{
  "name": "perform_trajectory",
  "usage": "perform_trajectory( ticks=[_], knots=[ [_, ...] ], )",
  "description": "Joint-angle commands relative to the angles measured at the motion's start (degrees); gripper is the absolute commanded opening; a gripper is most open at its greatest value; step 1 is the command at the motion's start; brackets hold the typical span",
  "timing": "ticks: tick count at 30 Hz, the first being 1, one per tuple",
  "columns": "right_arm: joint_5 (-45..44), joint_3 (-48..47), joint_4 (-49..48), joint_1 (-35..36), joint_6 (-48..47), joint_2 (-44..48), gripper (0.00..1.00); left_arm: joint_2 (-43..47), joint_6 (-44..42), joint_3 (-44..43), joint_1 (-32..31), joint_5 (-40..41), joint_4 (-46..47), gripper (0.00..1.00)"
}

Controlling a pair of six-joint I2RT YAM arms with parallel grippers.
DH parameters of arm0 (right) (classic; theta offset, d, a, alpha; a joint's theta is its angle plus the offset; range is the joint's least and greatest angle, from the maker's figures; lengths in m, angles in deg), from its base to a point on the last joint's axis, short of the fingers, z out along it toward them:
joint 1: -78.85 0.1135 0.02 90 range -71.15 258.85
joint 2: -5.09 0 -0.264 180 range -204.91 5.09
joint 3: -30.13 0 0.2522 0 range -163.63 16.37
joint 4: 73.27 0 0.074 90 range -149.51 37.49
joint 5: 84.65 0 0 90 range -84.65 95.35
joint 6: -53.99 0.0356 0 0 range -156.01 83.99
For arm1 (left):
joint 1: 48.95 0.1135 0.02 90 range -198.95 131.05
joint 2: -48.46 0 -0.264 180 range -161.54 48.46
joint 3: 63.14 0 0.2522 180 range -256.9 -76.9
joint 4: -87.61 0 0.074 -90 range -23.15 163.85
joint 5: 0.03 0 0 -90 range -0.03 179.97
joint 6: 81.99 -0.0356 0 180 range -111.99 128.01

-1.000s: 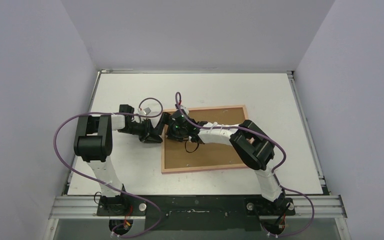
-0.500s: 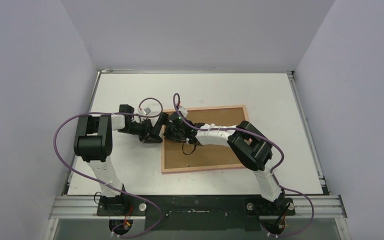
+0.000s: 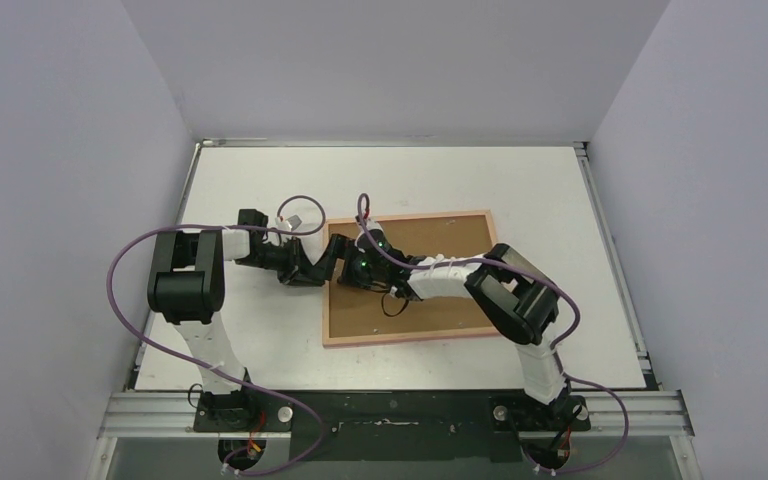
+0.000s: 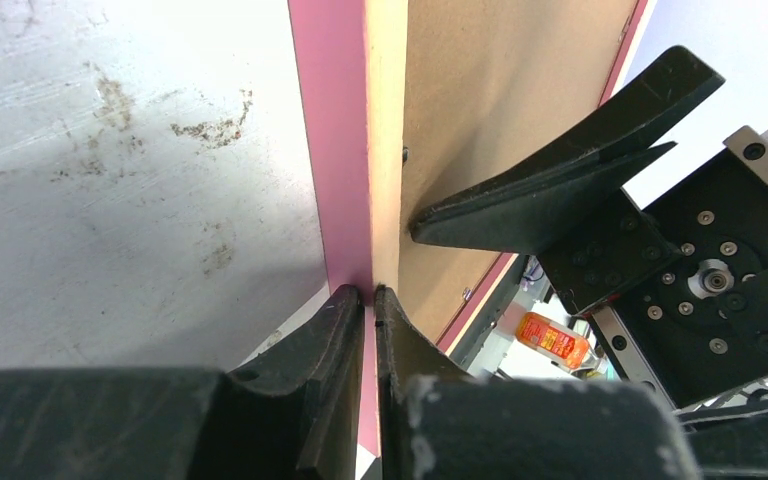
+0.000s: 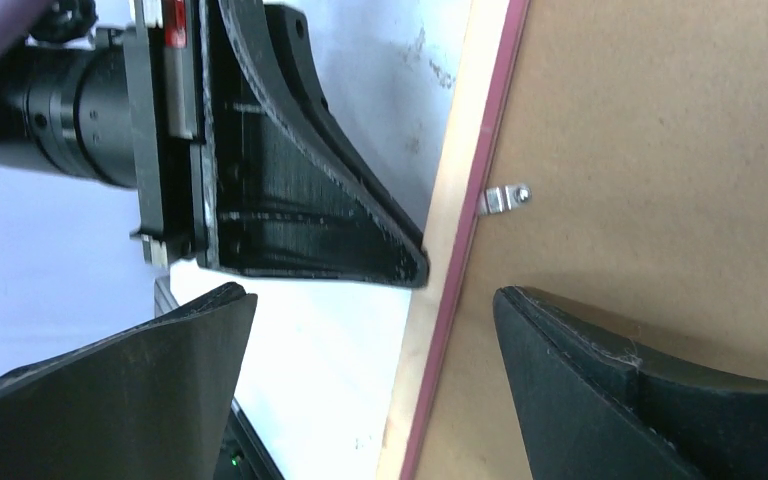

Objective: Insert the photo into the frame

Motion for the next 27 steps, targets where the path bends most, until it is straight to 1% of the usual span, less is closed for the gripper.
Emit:
perform_trajectory(
  ticks=[1,6,11,16,27],
  knots=[
    [4.89,4.02,-8.16,-0.57,-2.80,5.30,0.94,-1.24,-1.78,0.31,-0.29,5.68,0.76,0.06],
    [2.00,4.67,-6.50,-0.55,-2.78,5.41,0.94,-0.71,-1.50,0.16,-0.21,5.91,0.61,0.06],
    [-3.85,0.00,-0.51,0.81,-3.59,3.71,0.94,-1.04,-0.82,0.29,-0.21,5.82,1.06,0.06],
    [-9.29,-1.77,0.83,1.89,-3.06,2.82,0.94,-1.10,-0.75,0.05,-0.13,5.75,0.88,0.05],
    [-11.25,-3.66,1.71,2.44,-0.88,0.01,0.94,-1.05,-1.24,0.46,-0.14,5.56,0.85,0.04]
  ],
)
